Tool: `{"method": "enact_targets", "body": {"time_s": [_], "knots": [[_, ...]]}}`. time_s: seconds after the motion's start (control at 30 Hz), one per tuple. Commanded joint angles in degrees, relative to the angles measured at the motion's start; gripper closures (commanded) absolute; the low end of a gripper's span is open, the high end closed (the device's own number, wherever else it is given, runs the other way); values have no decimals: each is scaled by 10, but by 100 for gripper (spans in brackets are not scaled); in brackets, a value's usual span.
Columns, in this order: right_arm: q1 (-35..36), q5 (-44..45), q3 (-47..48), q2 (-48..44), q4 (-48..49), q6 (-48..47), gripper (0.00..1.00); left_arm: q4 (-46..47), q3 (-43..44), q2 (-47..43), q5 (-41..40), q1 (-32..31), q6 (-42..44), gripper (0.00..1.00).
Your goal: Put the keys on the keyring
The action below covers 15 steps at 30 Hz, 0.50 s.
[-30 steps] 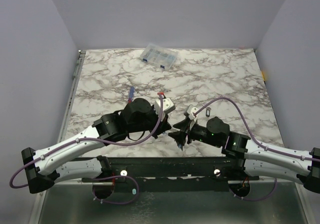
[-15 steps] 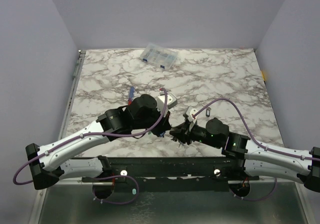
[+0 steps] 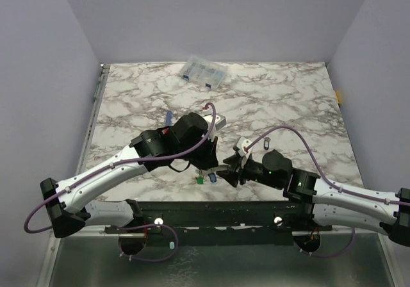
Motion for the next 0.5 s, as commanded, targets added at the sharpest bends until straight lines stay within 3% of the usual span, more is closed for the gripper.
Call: {"method": "enact_targets", "body": {"time_s": [0.0,0.47], "knots": [[-2,-43,-3,-15,18,-15,43,-21,24,-3,38,17,-38,100],[-2,-126,-50,-85,109,-72,35,-56,37,24,97,19,38,100]]}}
